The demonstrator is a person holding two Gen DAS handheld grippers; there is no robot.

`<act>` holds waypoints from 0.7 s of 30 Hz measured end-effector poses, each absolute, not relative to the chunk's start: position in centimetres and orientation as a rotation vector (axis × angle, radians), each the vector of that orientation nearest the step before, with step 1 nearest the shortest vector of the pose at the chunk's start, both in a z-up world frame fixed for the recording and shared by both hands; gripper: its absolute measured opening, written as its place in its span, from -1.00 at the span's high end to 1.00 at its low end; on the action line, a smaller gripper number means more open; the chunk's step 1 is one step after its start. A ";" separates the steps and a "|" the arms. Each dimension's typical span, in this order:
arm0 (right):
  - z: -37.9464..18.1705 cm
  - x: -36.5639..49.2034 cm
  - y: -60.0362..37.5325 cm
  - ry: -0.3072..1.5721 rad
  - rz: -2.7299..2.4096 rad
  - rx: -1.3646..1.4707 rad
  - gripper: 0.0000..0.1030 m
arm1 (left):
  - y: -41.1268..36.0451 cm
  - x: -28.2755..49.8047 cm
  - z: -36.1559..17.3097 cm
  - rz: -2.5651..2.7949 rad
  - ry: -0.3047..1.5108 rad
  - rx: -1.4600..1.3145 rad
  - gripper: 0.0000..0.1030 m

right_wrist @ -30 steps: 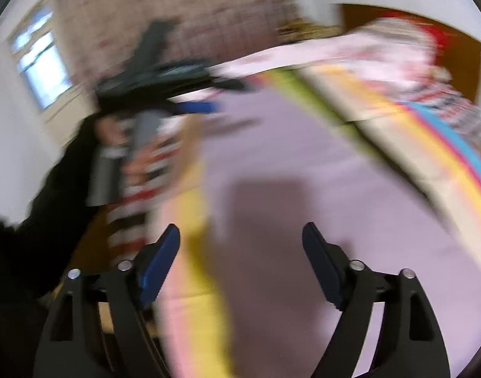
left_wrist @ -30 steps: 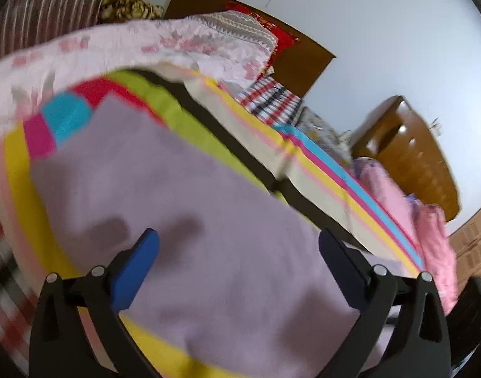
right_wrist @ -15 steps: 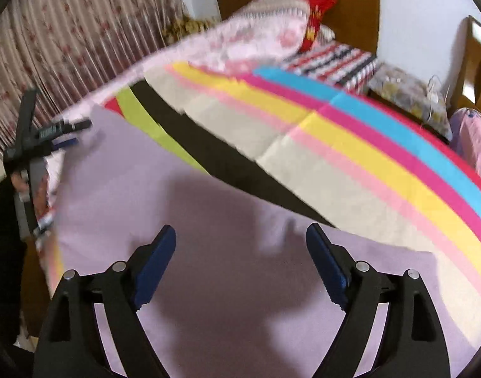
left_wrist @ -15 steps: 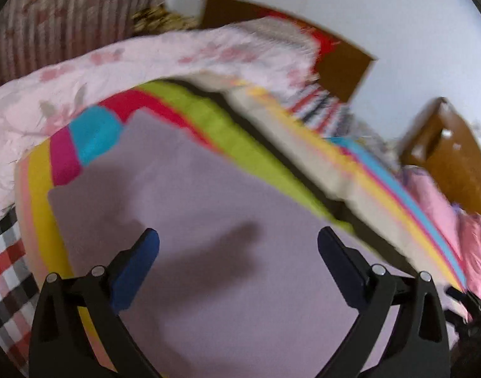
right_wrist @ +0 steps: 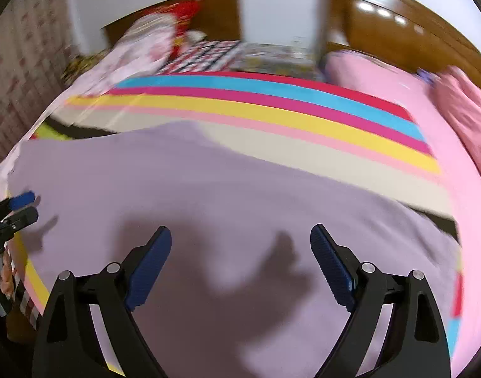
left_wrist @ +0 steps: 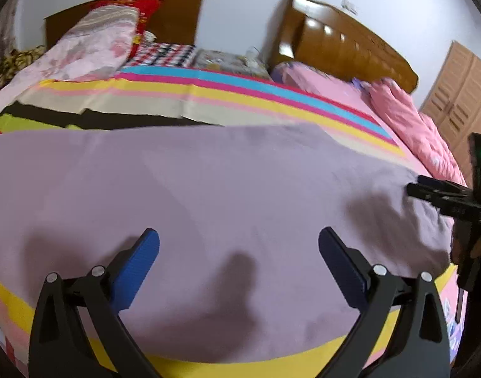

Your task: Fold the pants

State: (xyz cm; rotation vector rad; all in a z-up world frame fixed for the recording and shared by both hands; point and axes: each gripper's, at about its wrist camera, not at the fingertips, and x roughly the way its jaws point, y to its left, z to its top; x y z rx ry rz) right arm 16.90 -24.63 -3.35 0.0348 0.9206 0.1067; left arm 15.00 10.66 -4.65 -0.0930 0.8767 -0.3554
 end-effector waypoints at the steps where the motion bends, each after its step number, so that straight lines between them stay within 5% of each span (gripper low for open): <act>1: -3.4 15.9 -26.7 0.915 0.061 0.060 -0.68 | 9.8 14.9 -5.1 -0.363 0.881 -0.078 -0.96; 12: -3.6 5.3 -37.8 0.727 -0.104 0.300 -0.68 | 4.6 13.0 -6.1 -0.286 0.895 0.046 -0.96; 21: -5.3 -0.1 -32.3 0.682 0.004 0.025 -0.68 | -3.6 9.7 -6.2 -0.453 0.866 0.217 -0.96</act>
